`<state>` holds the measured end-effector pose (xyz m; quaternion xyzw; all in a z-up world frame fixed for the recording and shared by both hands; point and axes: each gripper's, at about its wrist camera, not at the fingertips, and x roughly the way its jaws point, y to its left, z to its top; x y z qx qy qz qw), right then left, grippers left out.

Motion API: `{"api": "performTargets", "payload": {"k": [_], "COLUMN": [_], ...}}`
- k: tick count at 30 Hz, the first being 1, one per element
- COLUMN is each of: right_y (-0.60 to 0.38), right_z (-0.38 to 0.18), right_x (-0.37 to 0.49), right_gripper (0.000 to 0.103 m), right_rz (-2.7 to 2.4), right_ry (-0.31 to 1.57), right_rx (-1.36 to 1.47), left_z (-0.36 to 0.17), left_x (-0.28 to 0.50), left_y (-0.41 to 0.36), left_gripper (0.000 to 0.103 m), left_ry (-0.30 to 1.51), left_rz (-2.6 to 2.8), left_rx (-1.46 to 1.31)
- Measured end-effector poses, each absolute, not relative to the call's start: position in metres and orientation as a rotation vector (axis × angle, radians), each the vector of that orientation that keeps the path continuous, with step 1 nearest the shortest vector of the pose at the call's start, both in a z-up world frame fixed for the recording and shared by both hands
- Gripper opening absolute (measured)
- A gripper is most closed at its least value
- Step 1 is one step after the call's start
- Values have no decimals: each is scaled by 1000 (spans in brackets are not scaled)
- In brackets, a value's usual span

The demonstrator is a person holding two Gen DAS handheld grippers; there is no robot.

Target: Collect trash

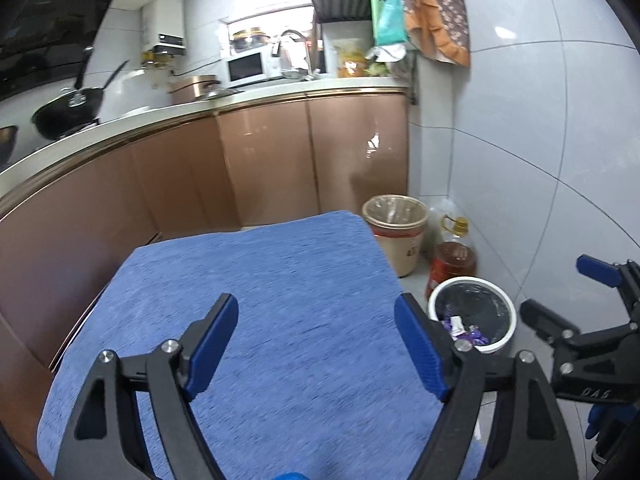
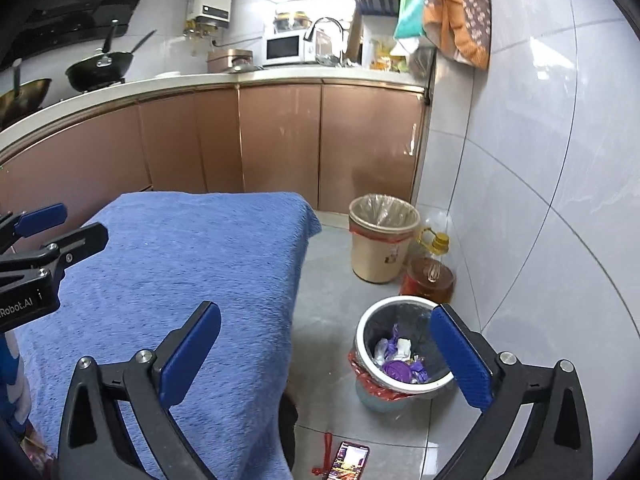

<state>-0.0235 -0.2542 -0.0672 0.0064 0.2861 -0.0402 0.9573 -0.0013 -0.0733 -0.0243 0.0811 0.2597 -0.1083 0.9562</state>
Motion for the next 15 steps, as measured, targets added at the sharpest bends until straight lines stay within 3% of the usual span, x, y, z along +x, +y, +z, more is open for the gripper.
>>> {"api": "performTargets", "payload": {"k": [15], "right_y": [-249], "right_z": [-73], "right_x": [-30], "right_gripper": [103], "right_rz": [-99], "right_ry": [584], "right_rx": [16], "left_z": [-36], "left_x": [-8], "left_y": [-67], "left_gripper": [83], "left_ry": [511], "left_rz": [-193], "left_rx": [170]}}
